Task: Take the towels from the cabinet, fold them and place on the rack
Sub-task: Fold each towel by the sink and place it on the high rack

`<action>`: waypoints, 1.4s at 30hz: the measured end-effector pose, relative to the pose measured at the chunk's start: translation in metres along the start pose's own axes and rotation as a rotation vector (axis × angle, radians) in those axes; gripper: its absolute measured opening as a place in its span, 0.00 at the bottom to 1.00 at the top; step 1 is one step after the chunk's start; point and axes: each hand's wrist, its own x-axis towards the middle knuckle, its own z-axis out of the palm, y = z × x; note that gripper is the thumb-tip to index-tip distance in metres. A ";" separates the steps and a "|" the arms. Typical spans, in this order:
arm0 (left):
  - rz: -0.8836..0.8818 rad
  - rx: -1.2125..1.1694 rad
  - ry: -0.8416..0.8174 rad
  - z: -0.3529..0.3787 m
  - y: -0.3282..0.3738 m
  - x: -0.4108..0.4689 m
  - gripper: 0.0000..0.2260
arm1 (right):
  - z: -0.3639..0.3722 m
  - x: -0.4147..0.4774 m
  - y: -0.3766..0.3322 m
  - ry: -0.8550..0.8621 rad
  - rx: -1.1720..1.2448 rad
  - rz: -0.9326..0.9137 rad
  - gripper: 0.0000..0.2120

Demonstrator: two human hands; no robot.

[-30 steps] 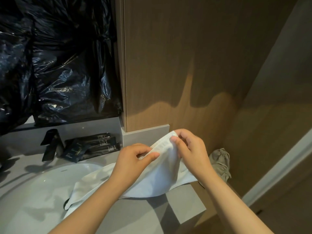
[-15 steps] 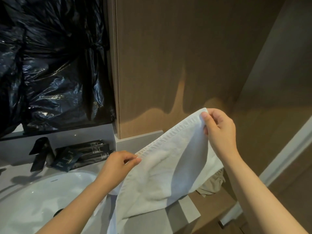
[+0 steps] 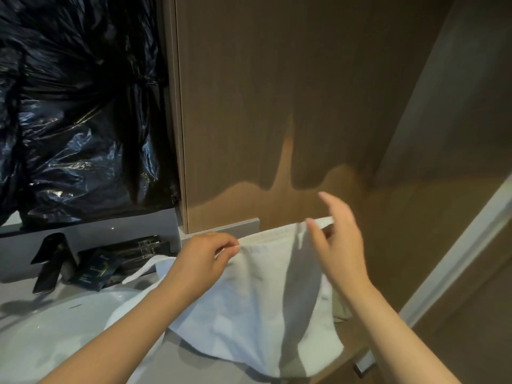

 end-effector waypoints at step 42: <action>-0.146 0.111 -0.196 -0.034 -0.032 -0.001 0.14 | -0.005 0.027 -0.019 -0.357 -0.137 -0.316 0.07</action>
